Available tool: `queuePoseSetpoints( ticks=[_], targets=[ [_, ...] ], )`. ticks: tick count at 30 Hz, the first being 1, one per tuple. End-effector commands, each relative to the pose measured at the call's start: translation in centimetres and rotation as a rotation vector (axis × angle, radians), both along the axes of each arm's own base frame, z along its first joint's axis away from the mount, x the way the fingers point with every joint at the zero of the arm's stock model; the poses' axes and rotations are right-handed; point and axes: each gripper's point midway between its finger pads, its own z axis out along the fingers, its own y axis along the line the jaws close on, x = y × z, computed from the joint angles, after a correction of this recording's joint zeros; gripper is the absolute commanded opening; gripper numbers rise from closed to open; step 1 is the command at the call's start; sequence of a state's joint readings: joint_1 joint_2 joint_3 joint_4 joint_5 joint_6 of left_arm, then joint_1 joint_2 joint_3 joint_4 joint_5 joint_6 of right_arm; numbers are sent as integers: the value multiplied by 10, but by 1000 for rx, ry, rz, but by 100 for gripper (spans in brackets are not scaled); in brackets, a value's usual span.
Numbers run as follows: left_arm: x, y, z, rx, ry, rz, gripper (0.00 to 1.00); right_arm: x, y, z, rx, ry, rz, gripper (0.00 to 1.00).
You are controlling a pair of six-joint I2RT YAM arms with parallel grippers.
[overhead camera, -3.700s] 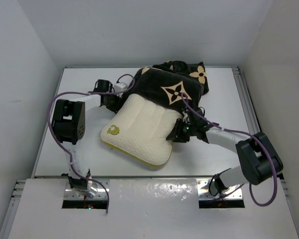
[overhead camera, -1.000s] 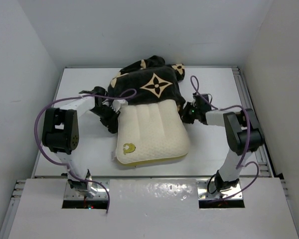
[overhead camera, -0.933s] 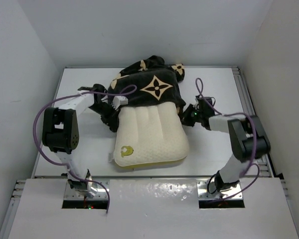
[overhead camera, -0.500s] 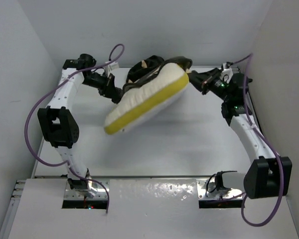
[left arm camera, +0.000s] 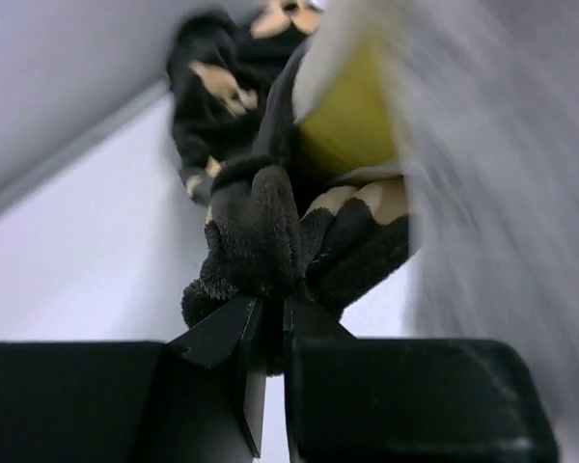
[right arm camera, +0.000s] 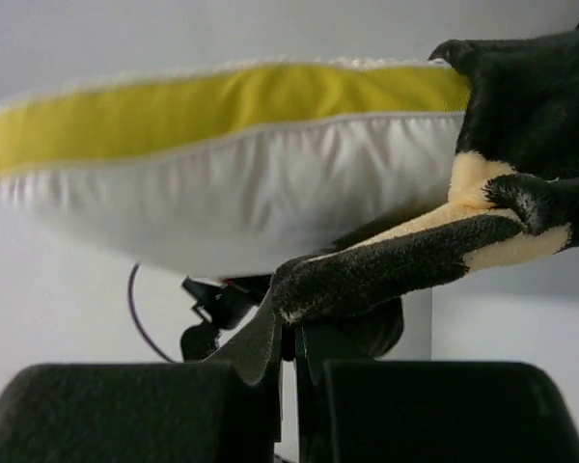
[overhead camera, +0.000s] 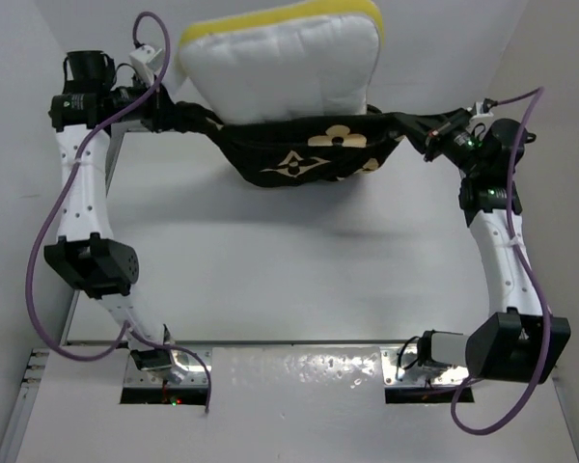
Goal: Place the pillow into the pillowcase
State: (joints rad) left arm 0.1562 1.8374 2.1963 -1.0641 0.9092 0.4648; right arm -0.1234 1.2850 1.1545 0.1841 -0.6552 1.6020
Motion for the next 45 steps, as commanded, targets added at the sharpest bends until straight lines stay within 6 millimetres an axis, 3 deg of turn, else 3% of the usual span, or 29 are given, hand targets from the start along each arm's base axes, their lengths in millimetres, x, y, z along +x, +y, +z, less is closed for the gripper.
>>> queuePoseSetpoints(
  ticks=[1, 6, 9, 16, 18, 20, 22, 23, 29, 32, 33, 34, 35, 36, 37, 38, 39, 40, 41, 43, 44, 45],
  targets=[
    [-11, 7, 76, 18, -252, 69, 0, -24, -8, 56, -61, -201, -42, 0],
    [-11, 5, 74, 23, -248, 85, 0, -31, -12, 60, -301, -257, -84, 0],
    [-8, 5, 80, 4, -258, 108, 0, -40, -12, 52, -323, -248, -90, 0],
    [-5, 20, 128, -26, -381, 182, 0, -47, -16, 71, -437, -316, -114, 0],
    [-8, 19, 136, -14, -411, 184, 0, -47, -17, 65, -448, -304, -116, 0],
    [-7, 16, 129, -7, -395, 185, 0, -45, -14, 42, -416, -236, -91, 0],
    [-4, 11, 107, -11, -322, 189, 0, -43, -6, 4, -374, -146, -58, 0],
    [-3, 9, 100, -12, -303, 191, 0, -44, -4, -4, -362, -131, -55, 0],
    [-4, 3, 75, -18, -222, 203, 0, -55, -10, -27, -397, -71, -116, 0],
    [8, -12, 21, -1, -102, 189, 0, -50, -2, -58, -343, 8, -102, 0],
    [15, -13, -15, 15, -27, 202, 0, -49, 8, -73, -327, 42, -74, 0],
    [27, -12, -29, 44, -25, 245, 0, -36, 9, -88, -337, 74, -86, 0],
    [37, -15, -58, 55, 29, 253, 0, -33, 21, -99, -364, 92, -60, 0],
    [44, -18, -71, 66, 44, 256, 0, -25, 22, -107, -385, 114, -65, 0],
    [56, -12, -79, 78, 52, 298, 0, -7, 21, -131, -426, 167, -79, 0],
    [72, -10, -96, 82, 83, 319, 0, 3, 22, -141, -442, 192, -82, 0],
    [82, -8, -104, 78, 101, 339, 0, 16, 27, -134, -451, 182, -79, 1],
    [91, -7, -109, 58, 125, 369, 2, 36, 30, -161, -467, 247, -64, 14],
    [106, -7, -121, 45, 148, 381, 5, 54, 33, -149, -480, 222, -60, 24],
    [123, -8, -127, -6, 156, 399, 19, 79, 35, -163, -557, 242, -30, 37],
    [137, -3, -134, -19, 133, 408, 29, 104, 25, -182, -617, 320, -52, 52],
    [143, -1, -138, -24, 125, 418, 35, 115, 17, -194, -657, 356, -61, 56]
  ],
)
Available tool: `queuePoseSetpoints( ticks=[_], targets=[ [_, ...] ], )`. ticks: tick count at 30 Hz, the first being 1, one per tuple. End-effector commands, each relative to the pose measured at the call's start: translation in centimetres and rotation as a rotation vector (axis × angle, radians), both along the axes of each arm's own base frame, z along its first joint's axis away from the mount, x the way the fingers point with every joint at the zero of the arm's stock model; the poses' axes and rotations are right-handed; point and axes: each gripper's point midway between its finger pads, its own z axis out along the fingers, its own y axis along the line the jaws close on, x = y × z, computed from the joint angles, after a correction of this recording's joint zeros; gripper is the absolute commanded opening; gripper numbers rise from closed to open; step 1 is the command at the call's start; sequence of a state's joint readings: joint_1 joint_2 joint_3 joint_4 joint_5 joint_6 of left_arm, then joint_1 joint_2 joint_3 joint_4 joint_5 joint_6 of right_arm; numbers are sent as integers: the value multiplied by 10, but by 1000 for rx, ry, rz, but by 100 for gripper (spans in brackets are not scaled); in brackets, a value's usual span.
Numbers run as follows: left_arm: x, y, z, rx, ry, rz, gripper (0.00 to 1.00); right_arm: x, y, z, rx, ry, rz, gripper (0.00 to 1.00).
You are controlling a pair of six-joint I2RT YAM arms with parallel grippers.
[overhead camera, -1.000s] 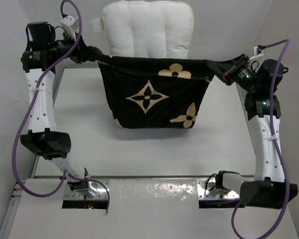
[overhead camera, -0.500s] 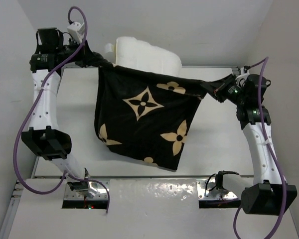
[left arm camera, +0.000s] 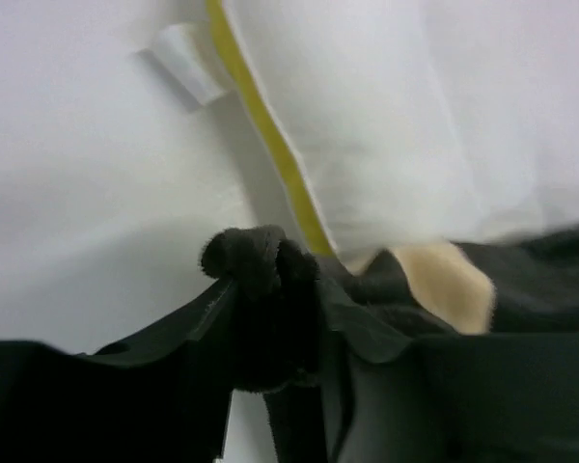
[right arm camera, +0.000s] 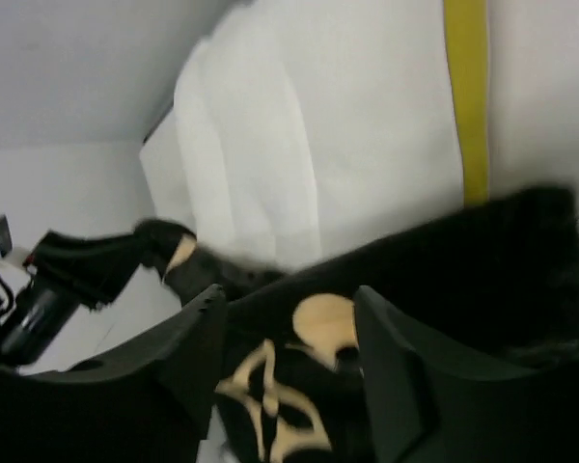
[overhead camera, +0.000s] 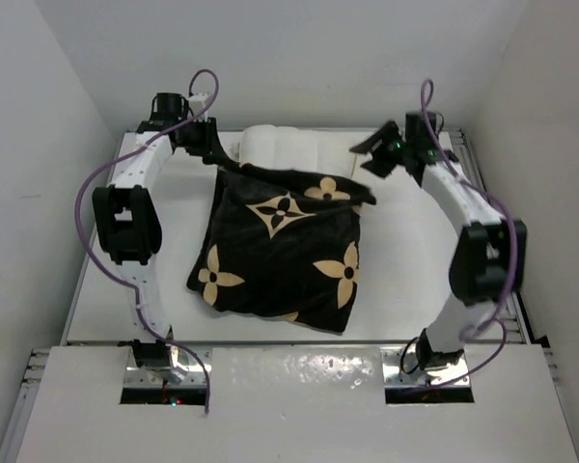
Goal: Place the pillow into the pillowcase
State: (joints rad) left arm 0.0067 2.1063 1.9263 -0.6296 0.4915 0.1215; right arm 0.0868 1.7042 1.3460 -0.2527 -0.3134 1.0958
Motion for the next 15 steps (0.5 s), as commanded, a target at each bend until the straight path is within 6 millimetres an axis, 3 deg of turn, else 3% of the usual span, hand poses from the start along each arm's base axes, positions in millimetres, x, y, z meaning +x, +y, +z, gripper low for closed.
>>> queuePoseSetpoints(
  ticks=[1, 2, 5, 7, 8, 9, 11, 13, 14, 15],
  targets=[
    [52, 21, 55, -34, -228, 125, 41, 55, -29, -2, -186, -40, -32, 59],
    [59, 34, 47, -26, -231, 160, 49, 69, -49, -27, -187, 28, -71, 65],
    [77, 68, 41, 3, -243, 239, 69, 77, -85, -57, -123, 105, -127, 69],
    [77, 81, 41, 42, -253, 217, 76, 70, -85, -59, -192, 70, -51, 69],
    [73, 83, 41, 54, -254, 195, 78, 62, -76, -65, -232, 66, -6, 70],
    [64, 75, 40, 48, -238, 131, 78, 57, -71, -56, -268, 30, 26, 74],
    [45, 57, 37, 48, -242, -9, 74, 53, -62, -66, -288, -24, 92, 82],
    [25, 26, 29, -45, -229, -150, 75, 60, -48, -74, -197, -46, 105, 99],
    [21, 7, 25, -69, -220, -194, 80, 71, -30, -68, -172, -79, 115, 99],
    [20, -3, 19, -85, -207, -221, 82, 79, -28, -93, -153, -30, 109, 99]
  ],
)
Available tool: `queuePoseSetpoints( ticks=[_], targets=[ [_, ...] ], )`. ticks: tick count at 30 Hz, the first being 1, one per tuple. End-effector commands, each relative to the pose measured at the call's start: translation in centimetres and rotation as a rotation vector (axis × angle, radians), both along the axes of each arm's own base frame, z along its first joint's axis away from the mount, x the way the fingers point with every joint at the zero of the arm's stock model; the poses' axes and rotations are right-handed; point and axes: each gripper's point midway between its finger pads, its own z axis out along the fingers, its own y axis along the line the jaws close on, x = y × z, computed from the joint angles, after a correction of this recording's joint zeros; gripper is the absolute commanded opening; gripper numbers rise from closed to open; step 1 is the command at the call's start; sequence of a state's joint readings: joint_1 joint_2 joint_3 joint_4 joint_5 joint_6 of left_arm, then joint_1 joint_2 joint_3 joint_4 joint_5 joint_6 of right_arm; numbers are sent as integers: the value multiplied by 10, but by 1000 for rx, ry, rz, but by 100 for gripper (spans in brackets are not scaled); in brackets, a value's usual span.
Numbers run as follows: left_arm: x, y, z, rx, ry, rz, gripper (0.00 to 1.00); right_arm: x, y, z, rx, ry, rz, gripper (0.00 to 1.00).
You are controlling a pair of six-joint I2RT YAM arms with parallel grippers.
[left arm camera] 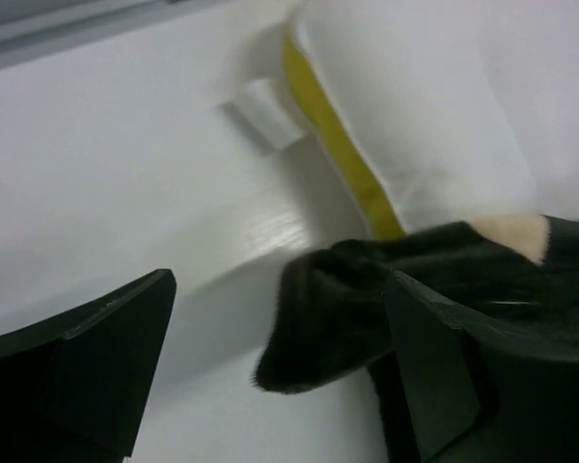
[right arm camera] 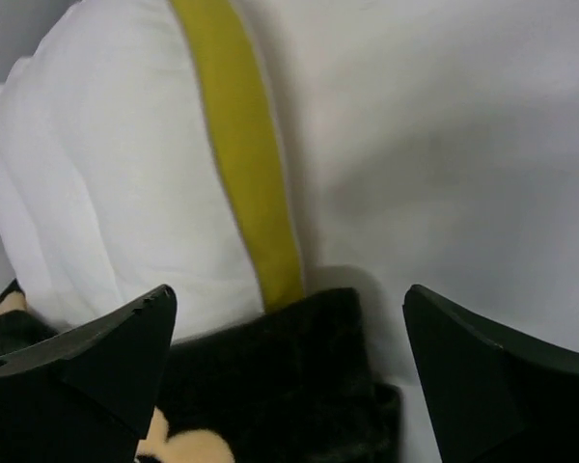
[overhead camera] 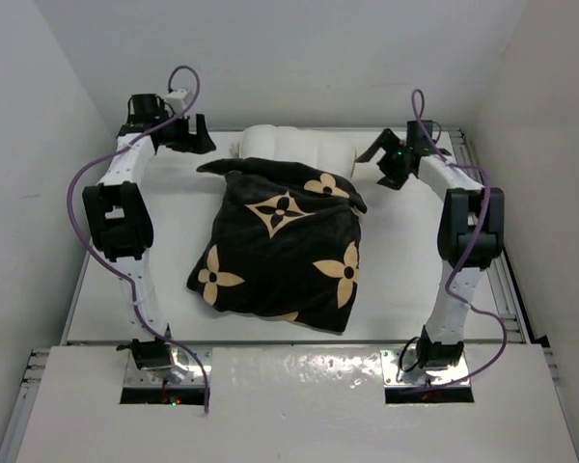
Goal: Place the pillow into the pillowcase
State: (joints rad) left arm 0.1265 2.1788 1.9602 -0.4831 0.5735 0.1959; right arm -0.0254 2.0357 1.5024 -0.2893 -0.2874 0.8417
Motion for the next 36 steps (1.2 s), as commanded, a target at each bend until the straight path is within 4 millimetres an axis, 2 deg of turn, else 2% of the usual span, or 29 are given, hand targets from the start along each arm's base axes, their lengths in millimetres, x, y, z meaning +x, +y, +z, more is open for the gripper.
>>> queuePoseSetpoints(
  ticks=[1, 2, 3, 4, 5, 7, 9, 10, 11, 12, 13, 14, 16, 17, 18, 19, 20, 21, 23, 24, 26, 27, 28, 30, 31, 33, 34, 35, 36],
  targets=[
    [-16, -70, 9, -60, -53, -266, 90, 41, 40, 12, 68, -130, 72, 99],
    [-17, -82, 4, -53, -43, -292, 100, 58, 48, 24, 70, -159, 74, 99],
    [-16, -86, -2, -38, -46, -316, 100, 65, 54, -1, 74, -120, 71, 99],
    [-17, -89, -5, -33, -47, -338, 100, 74, 57, -4, 85, -123, 59, 99],
    [-19, -90, -6, -31, -49, -358, 100, 87, 68, 6, 94, -166, 68, 99],
    [-26, -93, -2, -7, -90, -416, 100, 96, 83, -14, 127, -145, 62, 99],
    [-28, -89, 3, 38, -123, -433, 100, 99, 95, -24, 162, -148, 77, 99],
    [-31, -102, 11, 95, -176, -495, 100, 95, 105, -39, 178, -120, 85, 98],
    [-33, -103, 19, 172, -222, -532, 100, 93, 118, -46, 202, -127, 113, 93],
    [-33, -100, 17, 206, -233, -550, 100, 91, 120, -45, 211, -125, 123, 89],
    [-36, -106, 27, 242, -267, -582, 100, 89, 126, -48, 225, -136, 141, 83],
    [-41, -108, 27, 268, -271, -610, 100, 84, 133, -47, 244, -138, 169, 64],
    [-38, -111, 30, 324, -294, -629, 100, 76, 136, -47, 263, -161, 191, 47],
    [-39, -110, 26, 324, -275, -628, 100, 74, 137, -30, 266, -199, 205, 24],
    [-36, -109, 19, 316, -258, -628, 100, 72, 136, -25, 260, -223, 218, 12],
    [-37, -104, 12, 304, -227, -620, 100, 68, 132, -24, 256, -241, 221, 3],
    [-39, -104, 12, 275, -215, -628, 100, 67, 131, -3, 246, -284, 230, 0],
    [-38, -106, 13, 253, -219, -647, 100, 67, 128, 7, 228, -319, 254, 0],
    [-52, -110, 18, 175, -212, -701, 100, 66, 129, 31, 210, -374, 292, 0],
    [-55, -114, 32, 184, -260, -733, 100, 64, 130, 59, 183, -439, 333, 0],
    [-68, -125, 47, 205, -292, -785, 100, 59, 131, 85, 148, -499, 372, 0],
    [-71, -129, 68, 282, -383, -842, 100, 53, 136, 114, 113, -570, 410, 0],
    [-93, -144, 68, 302, -360, -925, 100, 47, 139, 125, 96, -599, 430, 0],
    [-111, -159, 79, 408, -436, -1069, 100, 34, 147, 158, 47, -685, 473, 0],
    [-126, -162, 73, 402, -398, -1111, 100, 30, 149, 165, 25, -704, 484, 0],
    [-140, -171, 53, 383, -348, -1156, 100, 14, 160, 184, -18, -754, 532, 0],
    [-134, -175, 50, 390, -369, -1145, 100, 10, 163, 187, -35, -766, 539, 0],
    [-136, -178, 37, 337, -296, -1090, 100, 6, 165, 189, -63, -782, 558, 0],
    [-132, -184, 35, 319, -292, -1058, 100, -3, 173, 189, -70, -785, 581, 0]
  ],
)
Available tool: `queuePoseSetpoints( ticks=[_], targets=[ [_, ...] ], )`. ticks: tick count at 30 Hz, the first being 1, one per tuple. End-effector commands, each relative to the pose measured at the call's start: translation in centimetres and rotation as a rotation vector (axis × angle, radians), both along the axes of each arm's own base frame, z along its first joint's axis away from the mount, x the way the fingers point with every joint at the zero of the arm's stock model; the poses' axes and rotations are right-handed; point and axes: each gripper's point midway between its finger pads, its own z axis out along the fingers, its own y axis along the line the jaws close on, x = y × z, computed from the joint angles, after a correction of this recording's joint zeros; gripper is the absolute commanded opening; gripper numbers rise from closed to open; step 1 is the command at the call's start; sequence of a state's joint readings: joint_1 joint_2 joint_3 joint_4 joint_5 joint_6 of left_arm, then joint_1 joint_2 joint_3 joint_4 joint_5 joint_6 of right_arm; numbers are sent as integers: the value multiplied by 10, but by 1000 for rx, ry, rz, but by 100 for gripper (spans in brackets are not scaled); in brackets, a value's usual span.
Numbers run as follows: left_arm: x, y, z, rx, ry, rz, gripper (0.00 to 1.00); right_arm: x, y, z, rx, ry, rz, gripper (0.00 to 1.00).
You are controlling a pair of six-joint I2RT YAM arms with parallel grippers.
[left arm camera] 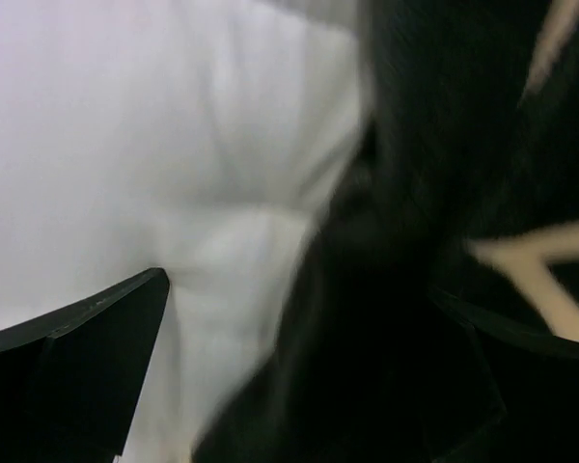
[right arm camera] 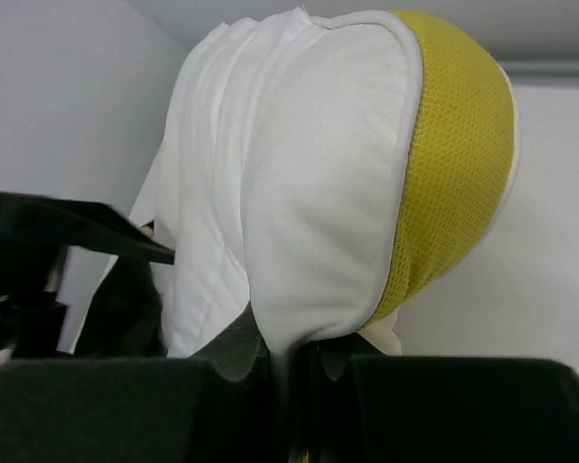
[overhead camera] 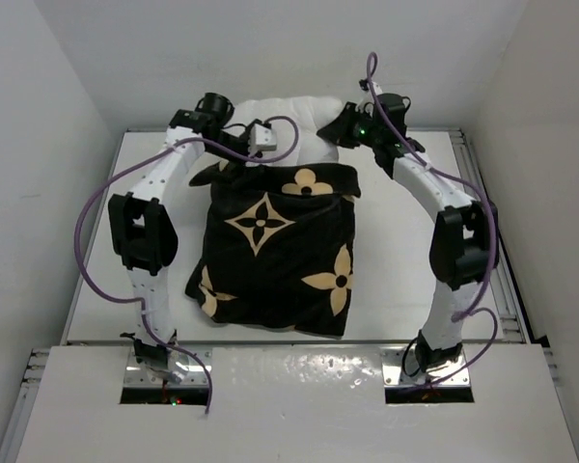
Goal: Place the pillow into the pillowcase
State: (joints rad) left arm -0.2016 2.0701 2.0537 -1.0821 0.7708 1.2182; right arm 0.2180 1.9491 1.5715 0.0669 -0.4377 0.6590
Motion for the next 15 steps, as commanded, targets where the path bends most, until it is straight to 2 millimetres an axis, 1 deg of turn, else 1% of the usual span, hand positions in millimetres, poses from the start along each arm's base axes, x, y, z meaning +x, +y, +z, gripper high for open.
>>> queuePoseSetpoints(
  ticks=[1, 2, 3, 4, 5, 6, 7, 8, 10, 11, 12, 13, 14, 15],
  targets=[
    [5, -18, 6, -58, -41, 13, 100, -28, 25, 63, -60, -237, 119, 0],
    [8, -19, 3, -65, -16, 63, 98, -31, 26, 66, -82, -260, 129, 0],
    [18, -26, 9, -72, -62, 76, 83, -38, 31, 67, -96, -264, 148, 0],
    [20, -27, 11, -70, -61, 102, 64, -43, 34, 73, -105, -279, 158, 0],
    [26, -28, 25, -68, -84, 132, 42, -49, 34, 85, -115, -314, 163, 0],
    [26, -29, 35, -69, -100, 127, 0, -54, 33, 90, -115, -323, 164, 0],
    [19, -29, 43, -70, -81, 123, 0, -61, 31, 109, -107, -360, 160, 0],
    [18, -29, 77, -96, -141, 123, 0, -64, 28, 117, -108, -385, 157, 0],
    [13, -29, 115, -140, -182, 140, 0, -75, 28, 135, -113, -441, 164, 0],
    [9, -31, 151, -200, -216, 161, 0, -80, 28, 144, -119, -471, 166, 0],
    [3, -30, 182, -244, -261, 170, 0, -93, 29, 164, -133, -538, 179, 0],
    [0, -31, 209, -292, -309, 177, 0, -99, 30, 172, -142, -571, 188, 0],
    [-14, -33, 248, -364, -346, 182, 0, -106, 32, 183, -150, -606, 199, 0],
    [-17, -33, 275, -413, -410, 183, 0, -122, 38, 200, -174, -669, 237, 0]
  ],
)
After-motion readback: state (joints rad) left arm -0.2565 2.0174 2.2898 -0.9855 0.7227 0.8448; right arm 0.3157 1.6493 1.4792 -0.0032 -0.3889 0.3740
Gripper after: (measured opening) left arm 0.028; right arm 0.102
